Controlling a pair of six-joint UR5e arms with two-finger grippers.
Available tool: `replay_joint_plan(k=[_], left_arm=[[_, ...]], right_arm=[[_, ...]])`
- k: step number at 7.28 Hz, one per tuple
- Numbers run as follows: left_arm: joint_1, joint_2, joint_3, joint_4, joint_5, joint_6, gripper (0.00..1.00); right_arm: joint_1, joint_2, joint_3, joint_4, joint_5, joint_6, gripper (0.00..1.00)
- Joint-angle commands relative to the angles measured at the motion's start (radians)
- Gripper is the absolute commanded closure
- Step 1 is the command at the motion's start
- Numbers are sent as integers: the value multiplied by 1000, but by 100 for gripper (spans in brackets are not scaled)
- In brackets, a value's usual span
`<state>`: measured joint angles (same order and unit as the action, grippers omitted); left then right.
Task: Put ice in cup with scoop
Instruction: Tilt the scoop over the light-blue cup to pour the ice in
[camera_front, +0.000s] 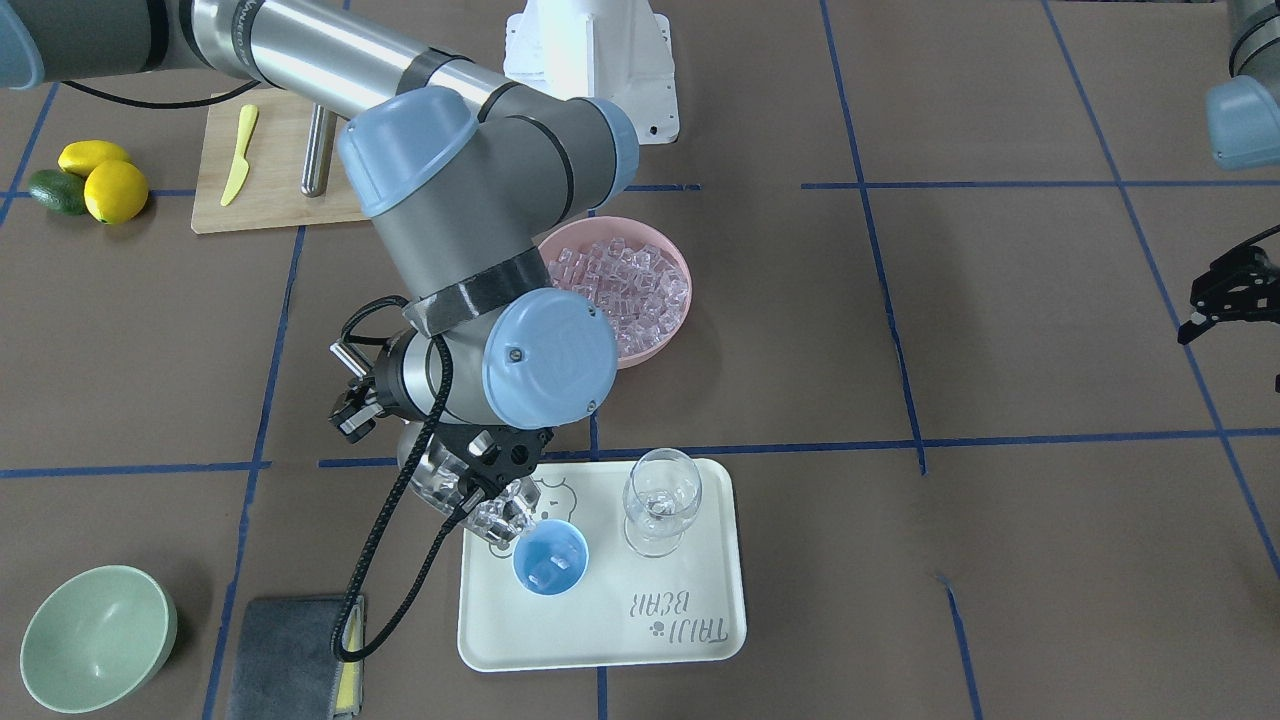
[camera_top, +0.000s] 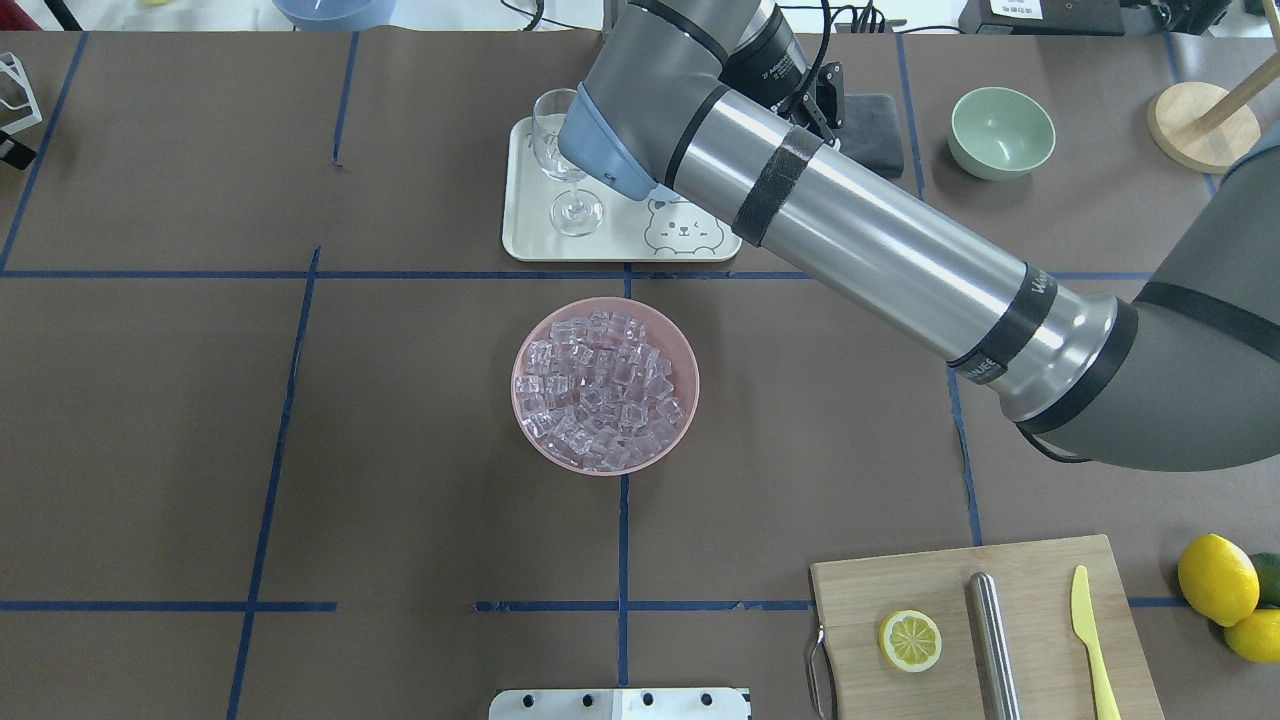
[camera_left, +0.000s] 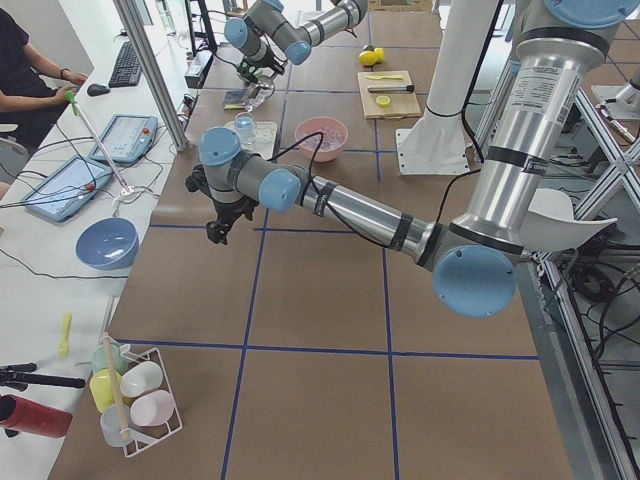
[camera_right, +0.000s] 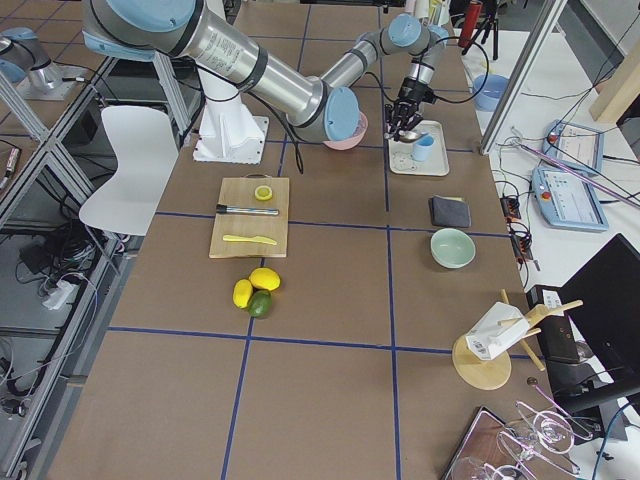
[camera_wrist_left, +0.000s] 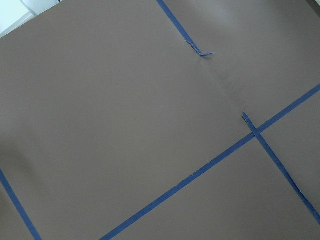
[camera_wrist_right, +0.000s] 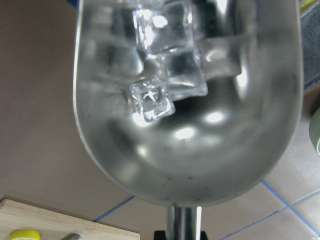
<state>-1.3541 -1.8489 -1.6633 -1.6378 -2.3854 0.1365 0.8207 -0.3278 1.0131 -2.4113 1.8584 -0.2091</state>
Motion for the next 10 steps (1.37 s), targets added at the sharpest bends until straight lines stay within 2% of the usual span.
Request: replay_joint_plan(k=[1, 4, 8, 10], left_arm=[[0, -1, 0, 0, -2, 0, 0], [0, -3, 0, 0, -2, 0, 0], [0, 0, 3, 0, -14, 0, 0], [1, -1, 11, -2, -14, 0, 0]], right_arm=[[0, -2, -5, -2, -16, -16, 100], [0, -7, -7, -3, -34, -33, 100], [-3, 4, 1, -64, -76, -75, 100], [-11, 24, 2, -77, -143, -125, 100]])
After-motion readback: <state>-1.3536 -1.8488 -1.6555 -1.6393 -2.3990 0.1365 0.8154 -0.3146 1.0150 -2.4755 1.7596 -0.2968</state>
